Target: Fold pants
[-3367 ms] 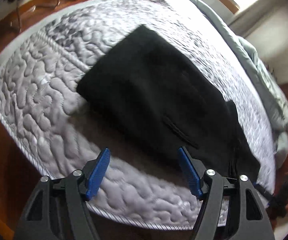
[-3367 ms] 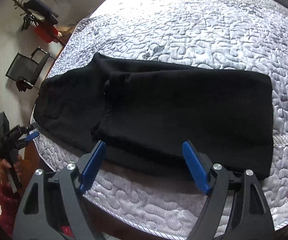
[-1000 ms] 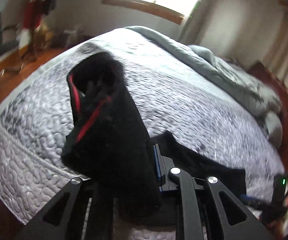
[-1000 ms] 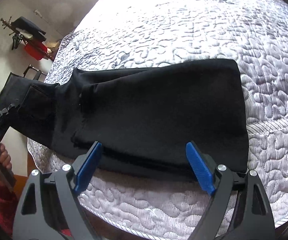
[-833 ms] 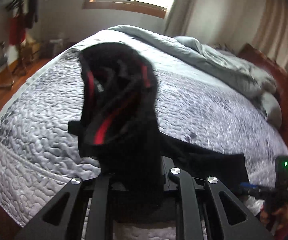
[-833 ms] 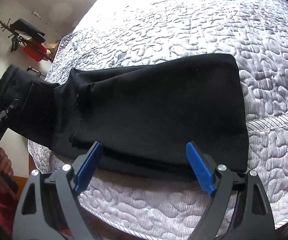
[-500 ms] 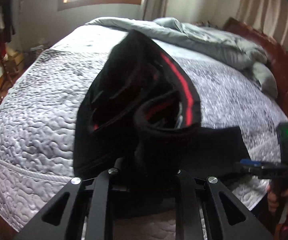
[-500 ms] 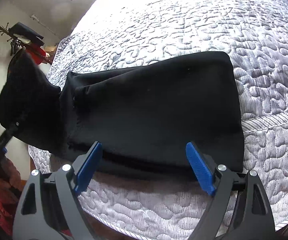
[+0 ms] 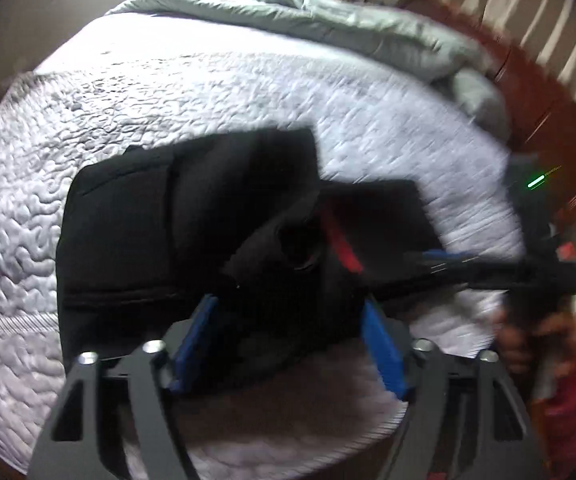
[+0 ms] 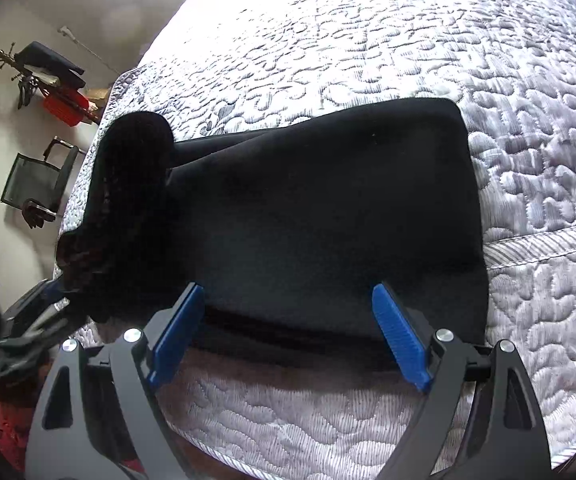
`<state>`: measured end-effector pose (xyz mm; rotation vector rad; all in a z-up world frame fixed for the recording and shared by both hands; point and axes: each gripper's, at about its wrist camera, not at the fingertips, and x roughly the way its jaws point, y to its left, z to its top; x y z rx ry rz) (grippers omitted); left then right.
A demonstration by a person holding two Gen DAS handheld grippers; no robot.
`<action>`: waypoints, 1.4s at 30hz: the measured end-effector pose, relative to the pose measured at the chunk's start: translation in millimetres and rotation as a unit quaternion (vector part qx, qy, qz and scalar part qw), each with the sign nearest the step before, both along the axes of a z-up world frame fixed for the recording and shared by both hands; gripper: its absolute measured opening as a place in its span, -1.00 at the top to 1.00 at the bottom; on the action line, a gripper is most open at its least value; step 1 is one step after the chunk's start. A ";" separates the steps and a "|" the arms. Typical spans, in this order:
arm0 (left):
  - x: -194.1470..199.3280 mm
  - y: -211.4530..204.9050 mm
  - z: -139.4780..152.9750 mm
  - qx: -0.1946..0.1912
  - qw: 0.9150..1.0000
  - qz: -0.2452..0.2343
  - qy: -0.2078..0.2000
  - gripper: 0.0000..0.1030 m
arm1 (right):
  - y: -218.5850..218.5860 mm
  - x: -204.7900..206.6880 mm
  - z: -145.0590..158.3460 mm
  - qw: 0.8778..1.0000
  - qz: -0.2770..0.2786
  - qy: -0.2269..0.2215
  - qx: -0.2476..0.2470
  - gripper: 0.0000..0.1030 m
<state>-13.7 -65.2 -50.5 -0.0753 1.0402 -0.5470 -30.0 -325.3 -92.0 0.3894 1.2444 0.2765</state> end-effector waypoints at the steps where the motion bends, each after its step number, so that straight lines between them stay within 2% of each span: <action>1: -1.1 5.6 7.7 -0.015 1.000 0.001 -0.001 -0.48 | -0.1 -1.1 4.5 1.000 0.002 -0.004 -0.001 -0.66; 3: -3.0 23.5 25.4 -0.026 0.999 0.019 -0.018 -0.65 | 3.1 -1.2 14.4 1.000 0.010 -0.017 -0.003 -0.66; 6: 7.0 50.4 29.0 0.023 0.997 0.068 -0.040 -0.70 | 7.5 1.2 14.2 0.999 0.018 -0.013 -0.026 -0.66; 9: 26.6 73.6 -0.6 0.087 0.989 0.119 -0.010 -0.70 | 8.1 5.0 -10.6 0.999 0.016 0.024 -0.039 -0.67; 12: 39.9 81.0 -38.3 0.132 0.982 0.131 0.031 -0.69 | 9.5 6.4 -13.8 0.999 0.021 0.017 -0.043 -0.72; 13: 40.2 81.8 -50.8 0.134 0.982 0.129 0.044 -0.71 | 11.7 7.1 -10.2 0.998 0.023 0.020 -0.051 -0.72; 15: 38.6 83.4 -60.3 0.107 0.984 0.132 0.060 -0.71 | 15.5 7.3 0.3 0.998 0.022 0.026 -0.060 -0.70; 17: 36.6 86.5 -54.4 0.085 0.985 0.138 0.060 -0.69 | 22.6 3.4 12.7 0.999 0.027 0.018 -0.038 -0.70; 18: 33.7 88.7 -48.8 0.077 0.985 0.143 0.053 -0.69 | 28.9 1.2 25.6 0.999 0.035 0.008 -0.016 -0.70; 20: 28.6 97.3 -33.6 0.069 0.985 0.155 0.033 -0.70 | 41.6 0.0 41.6 0.999 0.049 -0.006 -0.006 -0.70; 24: 25.9 110.5 -21.0 0.083 0.982 0.167 0.018 -0.71 | 81.2 3.4 58.5 0.995 0.096 -0.013 0.016 -0.69; 27: 25.9 115.2 -23.9 0.106 0.980 0.169 0.017 -0.72 | 100.0 10.4 52.0 0.994 0.110 0.002 0.008 -0.69; 29: 25.3 117.3 -27.5 0.107 0.980 0.166 0.024 -0.72 | 109.2 13.7 43.5 0.993 0.115 0.015 0.001 -0.68; 31: 27.1 119.5 -32.8 0.112 0.979 0.166 0.037 -0.73 | 116.9 12.2 38.3 0.993 0.119 0.020 0.006 -0.58; 32: 27.7 118.4 -37.1 0.117 0.978 0.165 0.044 -0.73 | 120.9 13.7 36.8 0.992 0.121 0.022 0.000 -0.44; 36: 29.3 116.7 -47.9 0.108 0.980 0.158 0.061 -0.81 | 133.5 16.6 30.1 0.990 0.138 0.026 -0.009 0.47; 37: 31.2 116.2 -50.9 0.108 0.980 0.158 0.062 -0.84 | 133.4 16.9 30.3 0.990 0.140 0.025 -0.005 0.55; 38: 31.1 116.3 -51.8 0.109 0.979 0.158 0.063 -0.86 | 132.0 16.8 32.3 0.990 0.140 0.023 0.004 0.72; 42: 33.0 116.1 -54.6 0.099 0.980 0.158 0.067 -0.88 | 123.3 11.2 59.5 0.987 0.158 -0.017 0.017 0.83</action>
